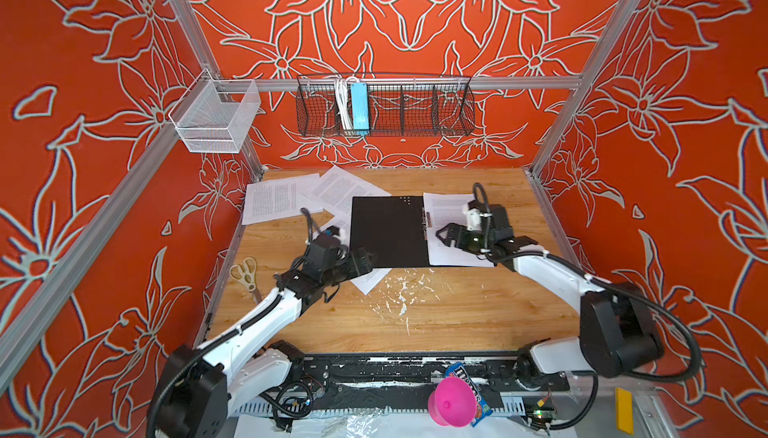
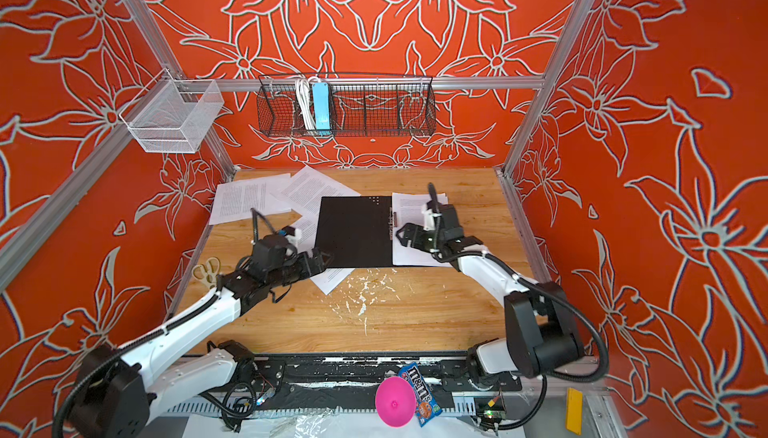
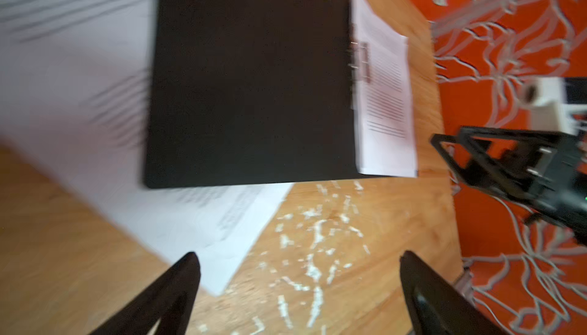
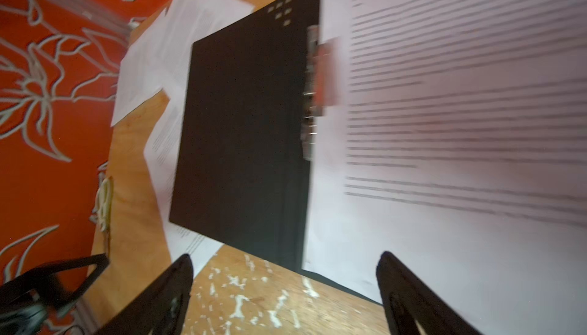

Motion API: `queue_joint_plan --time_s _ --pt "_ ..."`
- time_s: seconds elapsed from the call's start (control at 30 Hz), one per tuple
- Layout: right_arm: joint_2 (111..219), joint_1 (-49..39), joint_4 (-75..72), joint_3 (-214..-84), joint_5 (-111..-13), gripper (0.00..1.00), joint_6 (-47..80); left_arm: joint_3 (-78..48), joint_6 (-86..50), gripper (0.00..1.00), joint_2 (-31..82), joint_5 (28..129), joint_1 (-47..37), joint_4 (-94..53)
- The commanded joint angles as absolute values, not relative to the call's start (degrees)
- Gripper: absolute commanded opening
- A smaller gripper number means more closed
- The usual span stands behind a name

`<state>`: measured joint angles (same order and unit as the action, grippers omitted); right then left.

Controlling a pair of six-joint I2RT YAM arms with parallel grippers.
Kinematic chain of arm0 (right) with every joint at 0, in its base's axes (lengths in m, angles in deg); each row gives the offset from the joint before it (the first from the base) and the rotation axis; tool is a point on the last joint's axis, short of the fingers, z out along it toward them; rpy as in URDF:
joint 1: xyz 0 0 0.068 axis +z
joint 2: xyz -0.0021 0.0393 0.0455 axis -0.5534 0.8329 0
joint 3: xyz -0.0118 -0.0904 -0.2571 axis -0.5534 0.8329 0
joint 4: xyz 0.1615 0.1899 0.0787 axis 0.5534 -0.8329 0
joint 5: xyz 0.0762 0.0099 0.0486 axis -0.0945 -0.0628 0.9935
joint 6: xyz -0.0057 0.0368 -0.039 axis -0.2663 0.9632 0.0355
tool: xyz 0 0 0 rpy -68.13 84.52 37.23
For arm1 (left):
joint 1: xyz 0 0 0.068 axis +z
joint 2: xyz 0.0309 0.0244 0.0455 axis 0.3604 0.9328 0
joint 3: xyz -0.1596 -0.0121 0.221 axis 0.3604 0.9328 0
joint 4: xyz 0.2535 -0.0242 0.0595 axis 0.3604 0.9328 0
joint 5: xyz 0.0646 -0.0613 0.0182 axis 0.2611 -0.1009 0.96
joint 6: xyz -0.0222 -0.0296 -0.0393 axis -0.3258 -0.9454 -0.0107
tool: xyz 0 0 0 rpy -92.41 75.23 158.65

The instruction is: Put the files into the folder

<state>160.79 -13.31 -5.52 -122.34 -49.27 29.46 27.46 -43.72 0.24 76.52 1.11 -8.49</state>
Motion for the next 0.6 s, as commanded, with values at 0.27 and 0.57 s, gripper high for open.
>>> queue_joint_plan --time_s 0.27,0.57 --pt "174.32 1.65 -2.20 -128.28 -49.85 0.70 22.13 32.03 -47.40 0.98 2.59 67.41 19.57 -10.96" --pt "176.91 2.47 -2.10 -128.46 -50.80 0.69 21.04 24.08 -46.65 0.99 20.03 63.92 21.70 -13.14"
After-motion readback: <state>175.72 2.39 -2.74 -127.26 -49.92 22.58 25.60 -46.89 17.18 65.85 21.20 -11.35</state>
